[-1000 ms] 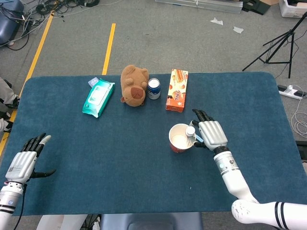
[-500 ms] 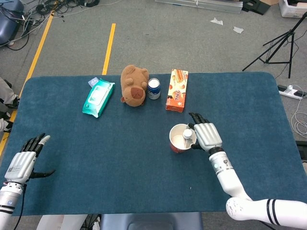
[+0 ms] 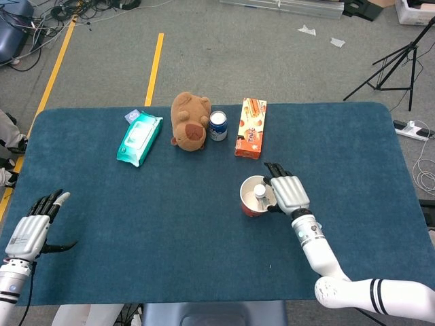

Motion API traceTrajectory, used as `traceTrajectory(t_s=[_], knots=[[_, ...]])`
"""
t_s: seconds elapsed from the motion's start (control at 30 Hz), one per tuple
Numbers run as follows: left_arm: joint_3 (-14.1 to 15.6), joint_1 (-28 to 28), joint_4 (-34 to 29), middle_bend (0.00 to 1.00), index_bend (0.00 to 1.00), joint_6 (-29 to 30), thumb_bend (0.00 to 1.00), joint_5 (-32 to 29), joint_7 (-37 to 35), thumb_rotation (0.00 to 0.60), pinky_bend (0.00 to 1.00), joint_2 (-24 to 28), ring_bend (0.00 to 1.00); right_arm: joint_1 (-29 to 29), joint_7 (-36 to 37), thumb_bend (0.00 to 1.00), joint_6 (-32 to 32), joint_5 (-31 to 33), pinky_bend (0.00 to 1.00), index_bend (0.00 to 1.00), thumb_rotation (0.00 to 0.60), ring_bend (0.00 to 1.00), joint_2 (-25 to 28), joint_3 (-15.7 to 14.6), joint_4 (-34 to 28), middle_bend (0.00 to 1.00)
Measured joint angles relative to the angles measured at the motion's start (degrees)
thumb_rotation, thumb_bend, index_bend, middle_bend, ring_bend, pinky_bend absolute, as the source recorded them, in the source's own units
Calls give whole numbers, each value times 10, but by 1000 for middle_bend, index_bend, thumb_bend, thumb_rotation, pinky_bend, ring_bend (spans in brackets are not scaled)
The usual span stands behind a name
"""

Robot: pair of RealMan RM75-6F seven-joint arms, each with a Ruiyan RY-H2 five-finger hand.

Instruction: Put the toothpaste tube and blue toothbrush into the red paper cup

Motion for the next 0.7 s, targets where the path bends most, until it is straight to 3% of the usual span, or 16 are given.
traceTrajectory(t_s=[0.7], knots=[[2,4,4,0,0,1,0,0,-4,600,0,-1,0,10,19,294,-20,7,220,539,600,0,-22,-1,27,55]])
